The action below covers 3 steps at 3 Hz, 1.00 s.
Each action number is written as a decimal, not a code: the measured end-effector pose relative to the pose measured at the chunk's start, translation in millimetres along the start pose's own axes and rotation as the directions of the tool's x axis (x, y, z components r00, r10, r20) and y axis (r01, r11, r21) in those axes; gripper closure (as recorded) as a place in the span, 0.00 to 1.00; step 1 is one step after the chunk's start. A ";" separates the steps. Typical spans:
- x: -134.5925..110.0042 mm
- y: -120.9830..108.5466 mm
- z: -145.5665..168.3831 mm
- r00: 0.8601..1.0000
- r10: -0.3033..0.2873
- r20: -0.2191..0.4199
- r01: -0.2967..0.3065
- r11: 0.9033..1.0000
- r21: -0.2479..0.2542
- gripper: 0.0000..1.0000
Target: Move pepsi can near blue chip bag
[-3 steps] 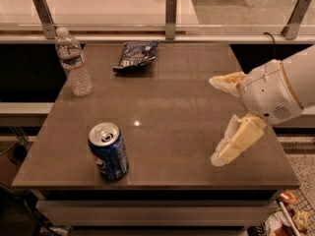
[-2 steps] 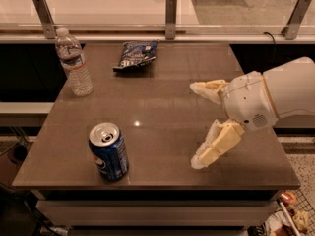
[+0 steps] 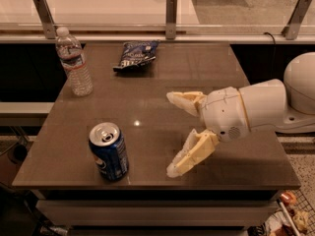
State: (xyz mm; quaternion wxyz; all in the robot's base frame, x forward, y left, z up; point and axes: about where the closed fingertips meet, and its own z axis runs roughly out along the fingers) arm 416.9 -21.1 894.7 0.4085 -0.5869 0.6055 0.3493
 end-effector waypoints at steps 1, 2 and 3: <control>-0.1 0.0 0.1 1.000 0.000 0.000 0.000 1.000 0.000 0.00; -5.4 -7.8 17.1 0.999 0.000 0.051 0.001 1.000 -0.010 0.00; -11.2 -13.8 42.3 0.992 0.002 0.124 0.002 1.000 -0.029 0.00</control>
Offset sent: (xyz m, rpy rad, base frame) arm 0.0287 0.0434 -0.0076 0.1513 0.0072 0.0255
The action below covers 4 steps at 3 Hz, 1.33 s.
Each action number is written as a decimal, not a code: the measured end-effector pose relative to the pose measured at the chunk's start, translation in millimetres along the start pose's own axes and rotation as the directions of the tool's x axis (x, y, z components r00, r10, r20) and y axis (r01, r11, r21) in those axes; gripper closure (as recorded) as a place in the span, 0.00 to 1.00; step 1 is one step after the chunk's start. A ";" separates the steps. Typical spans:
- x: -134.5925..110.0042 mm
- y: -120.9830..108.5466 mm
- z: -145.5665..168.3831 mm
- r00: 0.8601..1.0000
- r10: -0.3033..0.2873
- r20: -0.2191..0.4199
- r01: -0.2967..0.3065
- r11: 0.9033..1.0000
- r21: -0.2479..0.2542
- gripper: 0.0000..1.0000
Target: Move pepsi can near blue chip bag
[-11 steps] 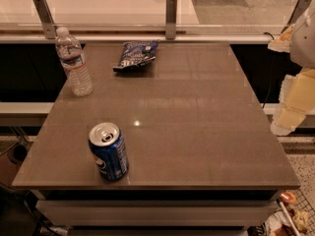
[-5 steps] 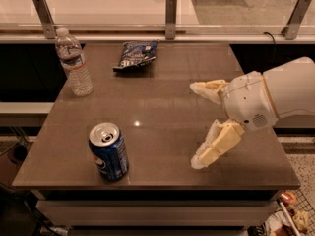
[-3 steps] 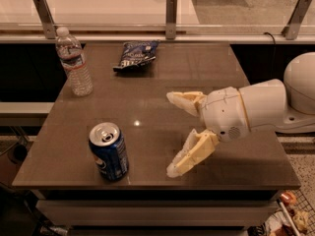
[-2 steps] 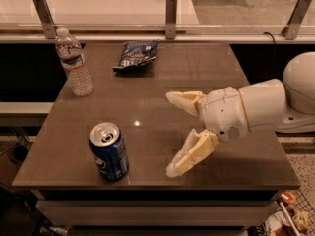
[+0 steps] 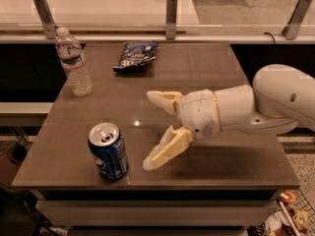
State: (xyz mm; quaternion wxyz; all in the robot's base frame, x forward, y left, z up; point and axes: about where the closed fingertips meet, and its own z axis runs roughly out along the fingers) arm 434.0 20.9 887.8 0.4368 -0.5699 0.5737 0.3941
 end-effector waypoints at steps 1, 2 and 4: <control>-0.8 0.0 17.7 0.999 -0.002 0.053 0.003 1.000 -0.014 0.00; -1.1 8.2 23.3 0.996 -0.002 0.092 0.004 1.000 -0.016 0.00; -3.5 27.8 27.0 0.989 -0.008 0.145 0.011 1.000 -0.016 0.00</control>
Offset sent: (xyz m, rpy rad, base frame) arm -0.0156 0.0220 -0.0107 0.1428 0.0020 0.0103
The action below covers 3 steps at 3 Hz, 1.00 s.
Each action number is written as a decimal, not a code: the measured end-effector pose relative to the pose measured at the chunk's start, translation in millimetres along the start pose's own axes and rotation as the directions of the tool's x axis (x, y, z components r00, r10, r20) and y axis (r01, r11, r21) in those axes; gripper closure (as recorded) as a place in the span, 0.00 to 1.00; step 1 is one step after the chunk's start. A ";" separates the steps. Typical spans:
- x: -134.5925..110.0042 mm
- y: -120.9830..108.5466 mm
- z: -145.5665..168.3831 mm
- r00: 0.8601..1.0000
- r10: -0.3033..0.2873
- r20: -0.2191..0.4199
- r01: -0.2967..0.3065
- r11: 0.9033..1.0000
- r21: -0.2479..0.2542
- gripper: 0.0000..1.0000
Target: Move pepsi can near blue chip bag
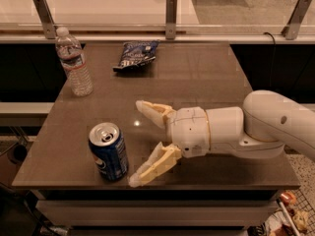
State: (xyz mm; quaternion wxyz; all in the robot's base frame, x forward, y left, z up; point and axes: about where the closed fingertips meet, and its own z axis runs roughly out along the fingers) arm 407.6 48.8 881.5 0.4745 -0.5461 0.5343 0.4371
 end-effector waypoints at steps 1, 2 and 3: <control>-2.5 2.4 11.2 1.000 -0.011 0.029 0.011 1.000 -0.013 0.00; -5.2 5.0 23.5 0.999 -0.016 0.046 0.017 1.000 -0.025 0.00; -6.2 9.3 33.6 0.999 -0.014 0.045 0.015 0.999 -0.029 0.00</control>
Offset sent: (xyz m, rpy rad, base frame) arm -0.0050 0.0361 -0.0006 0.0674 -0.0120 0.0392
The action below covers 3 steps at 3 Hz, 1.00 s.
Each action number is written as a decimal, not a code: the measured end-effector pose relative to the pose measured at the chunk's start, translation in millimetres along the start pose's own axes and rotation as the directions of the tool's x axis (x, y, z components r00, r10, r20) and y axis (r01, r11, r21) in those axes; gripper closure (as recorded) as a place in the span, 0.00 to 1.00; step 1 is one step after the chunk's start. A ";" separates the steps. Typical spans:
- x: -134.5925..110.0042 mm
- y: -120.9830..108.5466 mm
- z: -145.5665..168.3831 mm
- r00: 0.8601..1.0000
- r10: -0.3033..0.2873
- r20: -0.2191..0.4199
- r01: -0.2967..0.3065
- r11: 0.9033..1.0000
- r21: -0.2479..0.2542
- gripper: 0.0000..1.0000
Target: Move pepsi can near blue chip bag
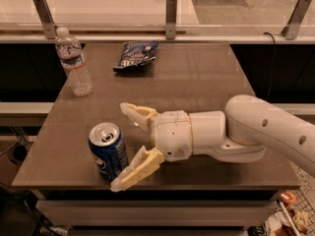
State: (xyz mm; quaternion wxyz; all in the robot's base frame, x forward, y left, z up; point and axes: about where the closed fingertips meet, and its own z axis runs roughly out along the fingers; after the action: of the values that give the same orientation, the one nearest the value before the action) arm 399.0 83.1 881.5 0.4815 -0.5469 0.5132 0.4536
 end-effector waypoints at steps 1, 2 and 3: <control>-2.2 7.5 11.3 0.999 -0.005 -0.046 0.006 1.000 0.003 0.18; -3.7 8.6 12.8 0.999 -0.009 -0.048 0.009 1.000 0.000 0.41; -4.8 9.8 14.6 0.999 -0.012 -0.049 0.012 1.000 -0.004 0.64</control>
Offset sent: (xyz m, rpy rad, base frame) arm -0.0067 0.0102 0.0001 -0.0408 -0.0051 -0.0046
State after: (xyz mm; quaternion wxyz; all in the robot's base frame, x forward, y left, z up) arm 388.9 98.1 883.9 0.4705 -0.5617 0.5208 0.4381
